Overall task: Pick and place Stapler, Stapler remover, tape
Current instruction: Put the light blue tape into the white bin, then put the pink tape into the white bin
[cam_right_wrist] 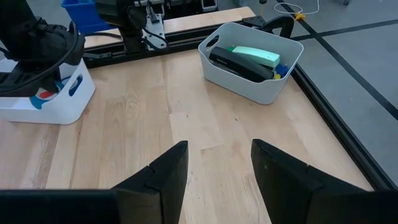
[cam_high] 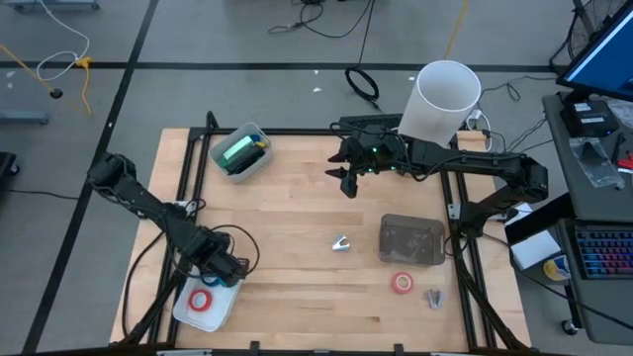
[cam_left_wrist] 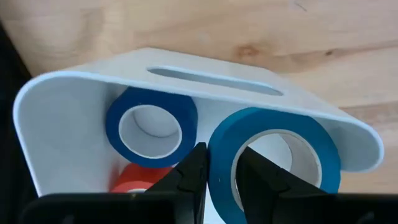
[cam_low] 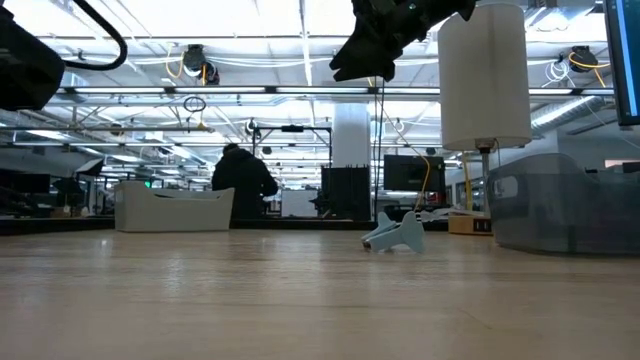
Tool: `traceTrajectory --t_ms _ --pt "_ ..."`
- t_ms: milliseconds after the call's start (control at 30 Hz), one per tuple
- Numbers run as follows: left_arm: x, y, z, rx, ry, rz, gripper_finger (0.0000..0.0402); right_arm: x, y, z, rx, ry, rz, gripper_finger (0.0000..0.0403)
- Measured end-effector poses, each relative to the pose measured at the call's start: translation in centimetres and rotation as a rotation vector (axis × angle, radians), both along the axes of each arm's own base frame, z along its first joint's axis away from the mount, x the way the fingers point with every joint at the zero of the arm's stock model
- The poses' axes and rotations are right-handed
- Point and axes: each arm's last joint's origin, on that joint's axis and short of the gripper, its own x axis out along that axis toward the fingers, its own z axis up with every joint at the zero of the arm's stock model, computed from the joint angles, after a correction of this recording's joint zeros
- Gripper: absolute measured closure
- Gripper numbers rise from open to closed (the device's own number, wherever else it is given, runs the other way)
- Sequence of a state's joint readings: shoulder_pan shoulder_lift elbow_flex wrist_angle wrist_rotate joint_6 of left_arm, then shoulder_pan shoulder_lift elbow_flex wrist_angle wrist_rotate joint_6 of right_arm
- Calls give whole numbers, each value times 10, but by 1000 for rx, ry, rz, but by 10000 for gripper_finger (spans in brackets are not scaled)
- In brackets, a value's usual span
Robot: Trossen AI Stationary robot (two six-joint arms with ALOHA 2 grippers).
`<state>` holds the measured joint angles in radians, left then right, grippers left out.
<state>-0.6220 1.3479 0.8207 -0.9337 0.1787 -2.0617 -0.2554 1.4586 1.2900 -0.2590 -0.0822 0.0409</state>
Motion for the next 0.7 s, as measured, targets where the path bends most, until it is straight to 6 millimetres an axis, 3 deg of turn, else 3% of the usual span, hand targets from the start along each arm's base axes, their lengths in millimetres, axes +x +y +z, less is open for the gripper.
traceTrajectory --t_ms 367,700 --pt "2 -2 0 -23 -18 -22 316 0 0 0 0 0 0 234" --pt "2 -2 1 -22 -14 -22 213 0 0 0 1 3 1 234"
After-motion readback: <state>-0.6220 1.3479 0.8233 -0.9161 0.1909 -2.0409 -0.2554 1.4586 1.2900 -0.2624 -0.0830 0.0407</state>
